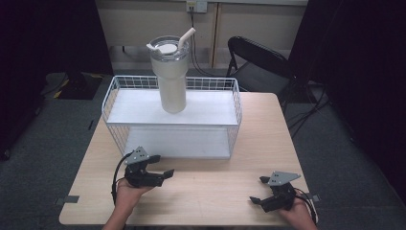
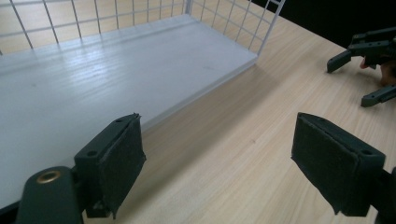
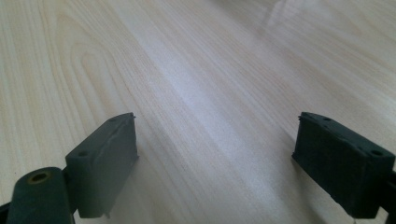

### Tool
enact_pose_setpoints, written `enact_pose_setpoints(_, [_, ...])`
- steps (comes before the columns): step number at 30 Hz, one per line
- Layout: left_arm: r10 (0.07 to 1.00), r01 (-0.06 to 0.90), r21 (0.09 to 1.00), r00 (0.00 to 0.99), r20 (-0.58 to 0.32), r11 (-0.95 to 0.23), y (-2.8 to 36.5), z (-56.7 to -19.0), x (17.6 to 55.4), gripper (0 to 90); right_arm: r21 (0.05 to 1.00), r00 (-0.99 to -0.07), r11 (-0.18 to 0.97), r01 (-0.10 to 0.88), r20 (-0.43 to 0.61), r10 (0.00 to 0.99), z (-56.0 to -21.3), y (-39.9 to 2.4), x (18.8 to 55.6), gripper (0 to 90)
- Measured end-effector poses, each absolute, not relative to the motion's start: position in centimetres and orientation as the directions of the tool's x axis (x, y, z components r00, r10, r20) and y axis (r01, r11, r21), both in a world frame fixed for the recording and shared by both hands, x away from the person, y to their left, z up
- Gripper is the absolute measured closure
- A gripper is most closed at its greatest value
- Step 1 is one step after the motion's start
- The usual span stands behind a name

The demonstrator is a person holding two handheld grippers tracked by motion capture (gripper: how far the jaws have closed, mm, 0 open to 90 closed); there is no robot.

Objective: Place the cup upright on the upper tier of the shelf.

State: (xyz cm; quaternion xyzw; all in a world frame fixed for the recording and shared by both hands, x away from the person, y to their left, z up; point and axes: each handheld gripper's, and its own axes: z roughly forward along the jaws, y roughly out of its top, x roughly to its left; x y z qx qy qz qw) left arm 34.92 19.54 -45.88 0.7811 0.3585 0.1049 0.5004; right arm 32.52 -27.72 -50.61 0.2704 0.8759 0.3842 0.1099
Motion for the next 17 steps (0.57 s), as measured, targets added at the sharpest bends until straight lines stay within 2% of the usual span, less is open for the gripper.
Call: enact_pose_setpoints(17, [0.69, 0.51, 0.786, 0.708, -0.153, -0.349, 19.8, -48.3, 34.1, 16.8, 0.732, -0.83, 0.559, 0.389, 0.015, 0.558, -50.6, -27.7, 32.5, 12.5])
